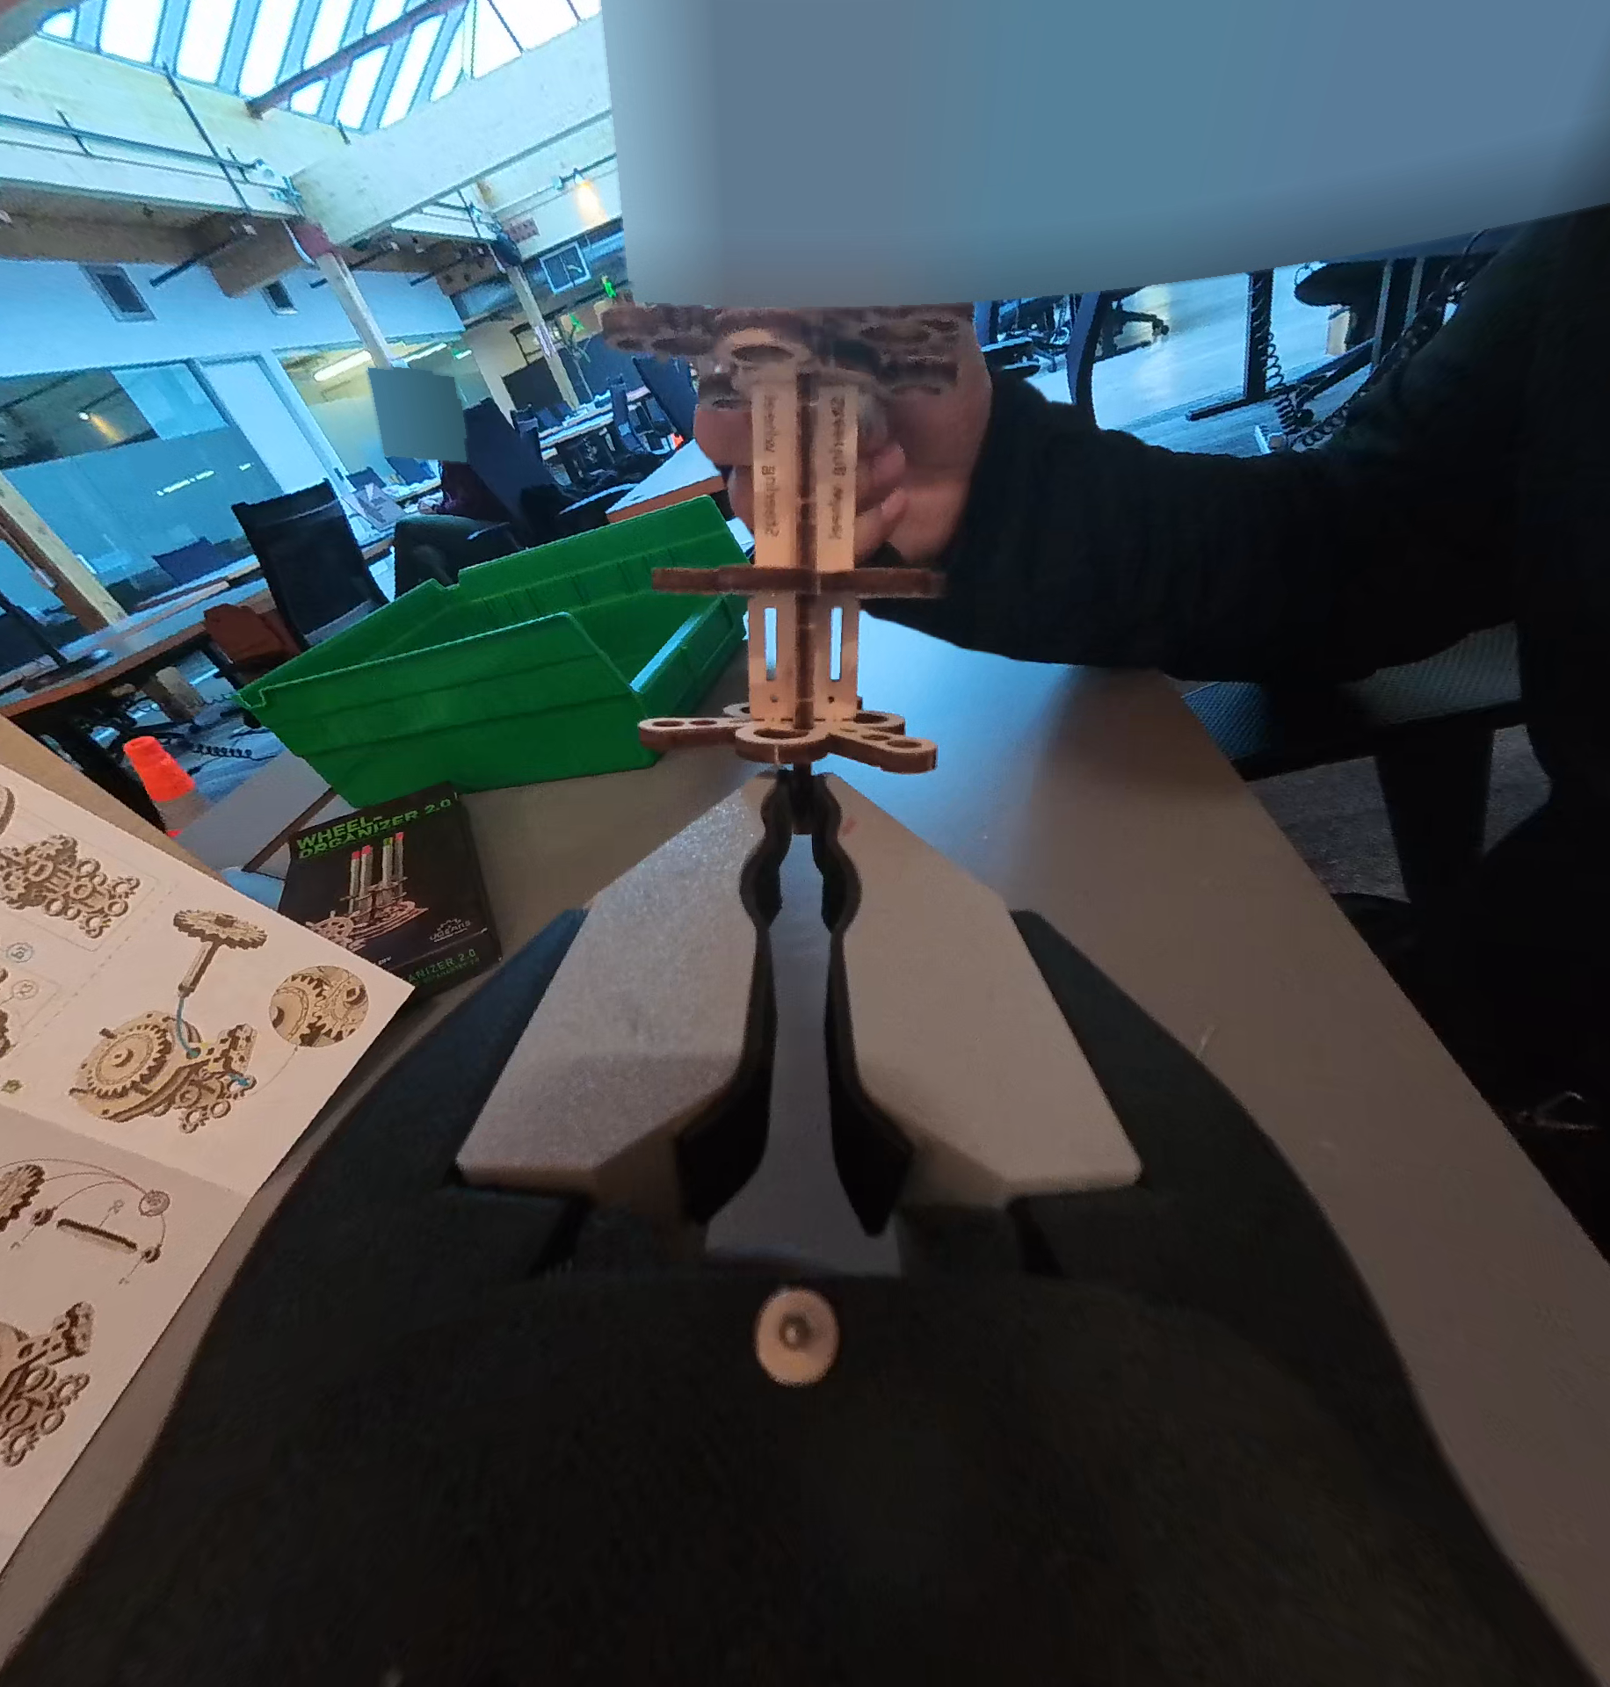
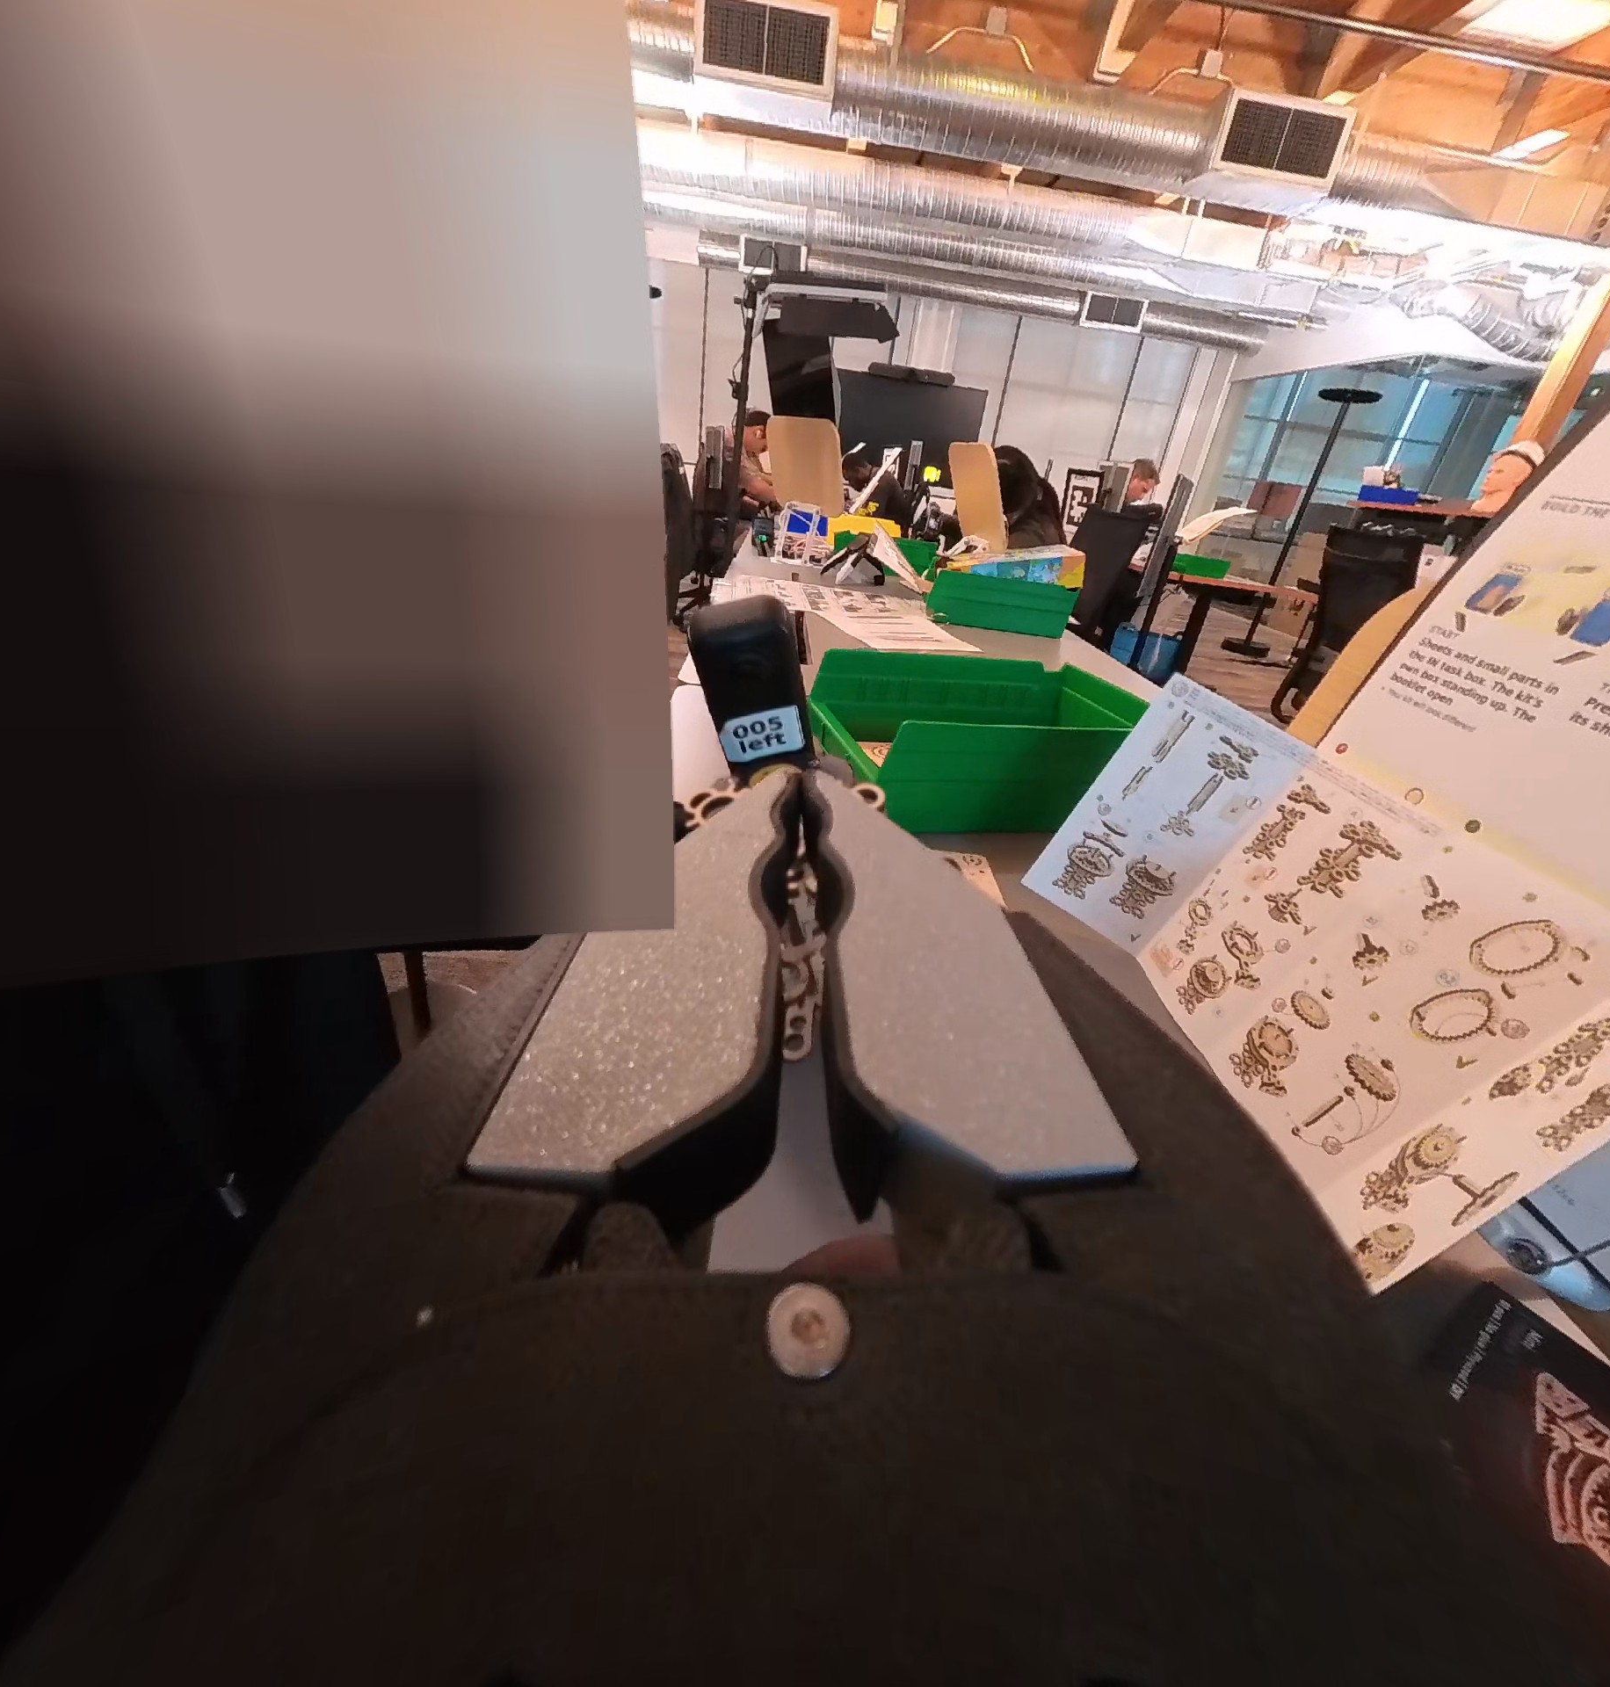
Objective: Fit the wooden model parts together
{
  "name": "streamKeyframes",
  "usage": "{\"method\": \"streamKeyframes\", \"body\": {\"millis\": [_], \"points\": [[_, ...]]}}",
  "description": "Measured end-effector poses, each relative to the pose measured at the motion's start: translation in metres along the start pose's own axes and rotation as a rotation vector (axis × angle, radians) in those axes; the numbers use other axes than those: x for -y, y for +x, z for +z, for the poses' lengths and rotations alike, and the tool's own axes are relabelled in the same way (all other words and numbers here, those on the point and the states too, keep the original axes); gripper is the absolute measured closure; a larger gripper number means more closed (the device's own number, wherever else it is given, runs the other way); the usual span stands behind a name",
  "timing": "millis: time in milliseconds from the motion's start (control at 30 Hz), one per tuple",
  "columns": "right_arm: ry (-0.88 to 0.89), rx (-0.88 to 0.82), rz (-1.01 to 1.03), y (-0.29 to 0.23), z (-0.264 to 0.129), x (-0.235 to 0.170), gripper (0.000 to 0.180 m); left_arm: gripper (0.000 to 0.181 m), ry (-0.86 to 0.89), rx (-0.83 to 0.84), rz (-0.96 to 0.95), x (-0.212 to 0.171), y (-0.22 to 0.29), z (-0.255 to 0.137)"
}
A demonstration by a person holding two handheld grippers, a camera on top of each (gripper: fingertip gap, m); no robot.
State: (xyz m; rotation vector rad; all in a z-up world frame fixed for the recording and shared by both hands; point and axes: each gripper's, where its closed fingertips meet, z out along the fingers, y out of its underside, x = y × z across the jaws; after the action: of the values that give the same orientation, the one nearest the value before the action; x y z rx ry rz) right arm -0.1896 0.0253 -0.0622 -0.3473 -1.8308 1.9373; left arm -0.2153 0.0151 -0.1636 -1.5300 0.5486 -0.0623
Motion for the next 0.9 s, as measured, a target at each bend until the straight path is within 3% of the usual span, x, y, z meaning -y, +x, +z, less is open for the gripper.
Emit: {"method": "streamKeyframes", "body": {"millis": [300,467,700,900], "points": [[-0.11,0.005,0.004,0.0,0.011,-0.028,0.18,0.18,-0.034,0.001,0.007,-0.006,0.0,0.002],[0.042,-0.131,0.013,0.027,-0.007,-0.007,0.18,0.181,-0.03,0.058,-0.006,-0.005,-0.01,-0.001],[0.127,-0.208,0.267,0.065,-0.03,-0.021,0.18,0.18,-0.049,0.192,-0.135,-0.017,-0.039,-0.007],[0.027,-0.241,0.289,0.069,-0.016,-0.047,0.158,0.18,0.006,0.227,-0.234,-0.012,-0.049,-0.02]]}}
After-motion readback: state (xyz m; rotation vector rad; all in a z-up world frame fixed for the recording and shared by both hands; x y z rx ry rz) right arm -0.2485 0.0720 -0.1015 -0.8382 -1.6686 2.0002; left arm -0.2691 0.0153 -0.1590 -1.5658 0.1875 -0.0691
